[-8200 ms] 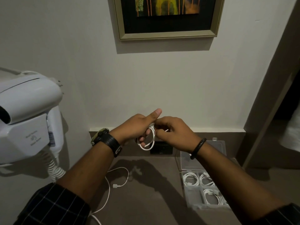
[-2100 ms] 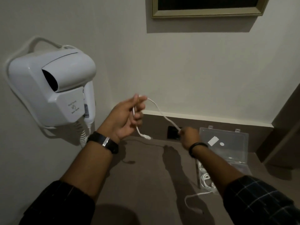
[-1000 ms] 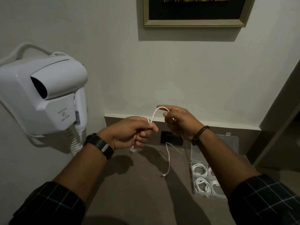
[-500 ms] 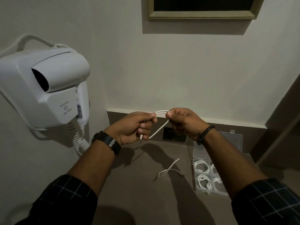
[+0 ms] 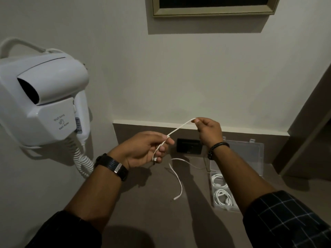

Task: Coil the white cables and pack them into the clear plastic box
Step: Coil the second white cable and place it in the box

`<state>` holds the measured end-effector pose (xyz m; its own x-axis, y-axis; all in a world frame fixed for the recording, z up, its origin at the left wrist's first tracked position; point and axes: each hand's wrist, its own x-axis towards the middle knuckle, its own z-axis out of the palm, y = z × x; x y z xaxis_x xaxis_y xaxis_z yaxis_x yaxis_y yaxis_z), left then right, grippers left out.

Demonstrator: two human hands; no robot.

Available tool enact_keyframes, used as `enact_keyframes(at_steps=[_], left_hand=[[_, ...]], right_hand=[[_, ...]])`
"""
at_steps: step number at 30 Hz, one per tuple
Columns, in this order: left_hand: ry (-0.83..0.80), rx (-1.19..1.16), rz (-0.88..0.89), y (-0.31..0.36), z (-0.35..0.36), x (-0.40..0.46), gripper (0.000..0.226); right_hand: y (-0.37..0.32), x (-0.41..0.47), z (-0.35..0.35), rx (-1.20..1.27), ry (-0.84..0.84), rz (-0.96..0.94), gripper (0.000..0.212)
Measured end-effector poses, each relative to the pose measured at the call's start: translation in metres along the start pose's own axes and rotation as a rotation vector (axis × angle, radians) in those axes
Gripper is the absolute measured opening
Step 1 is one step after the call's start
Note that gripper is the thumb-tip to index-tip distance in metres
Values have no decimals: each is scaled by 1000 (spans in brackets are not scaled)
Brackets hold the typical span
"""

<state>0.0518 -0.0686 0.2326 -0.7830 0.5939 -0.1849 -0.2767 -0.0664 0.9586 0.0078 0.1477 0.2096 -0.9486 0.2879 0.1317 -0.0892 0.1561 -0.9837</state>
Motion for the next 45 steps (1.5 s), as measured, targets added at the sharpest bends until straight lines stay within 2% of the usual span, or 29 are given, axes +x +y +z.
enact_keyframes(at_steps=[5, 7, 10, 12, 15, 18, 20, 21, 24, 27, 30, 31, 32, 35, 38, 42, 43, 45], left_hand=[[7, 99, 37, -4, 3, -2, 23], [-8, 119, 49, -2, 5, -4, 20], [60, 14, 181, 10, 10, 0, 21], [230, 26, 321, 19, 15, 12, 19], [528, 352, 463, 22, 18, 27, 18], [644, 792, 491, 10, 10, 27, 17], [572, 933, 430, 1, 7, 22, 21], [516, 894, 385, -2, 10, 18, 26], [370, 414, 261, -6, 29, 8, 43], [264, -45, 301, 5, 44, 8, 43], [335, -372, 430, 20, 45, 19, 32], [394, -392, 454, 22, 43, 23, 32], [468, -332, 469, 21, 40, 26, 32], [618, 96, 481, 5, 31, 30, 42], [532, 274, 431, -6, 16, 25, 53], [327, 563, 227, -8, 12, 17, 65], [297, 591, 195, -9, 15, 17, 65], [256, 444, 192, -5, 22, 14, 60]], right_hand=[[14, 10, -3, -29, 92, 53, 19], [18, 8, -3, -60, 65, 77, 19], [31, -15, 6, -353, -152, -12, 22], [35, -45, 23, -588, -360, -167, 25], [16, -80, 42, -762, -530, -412, 30], [-20, -78, 35, -854, -569, -656, 22], [-45, -62, 19, -807, -555, -735, 16], [-53, -51, 9, -755, -545, -725, 15], [-61, -17, -12, -531, -517, -546, 13], [-37, -16, -7, -220, -439, -314, 19], [-5, -48, 18, -299, -476, -274, 29], [1, -60, 26, -362, -516, -301, 32], [2, -68, 33, -416, -549, -344, 32], [-14, -70, 37, -628, -599, -533, 29], [-41, -52, 19, -743, -560, -647, 16], [-65, -23, -6, -637, -538, -587, 8], [-68, -17, -8, -575, -544, -560, 7], [-65, -9, -11, -418, -544, -480, 12]])
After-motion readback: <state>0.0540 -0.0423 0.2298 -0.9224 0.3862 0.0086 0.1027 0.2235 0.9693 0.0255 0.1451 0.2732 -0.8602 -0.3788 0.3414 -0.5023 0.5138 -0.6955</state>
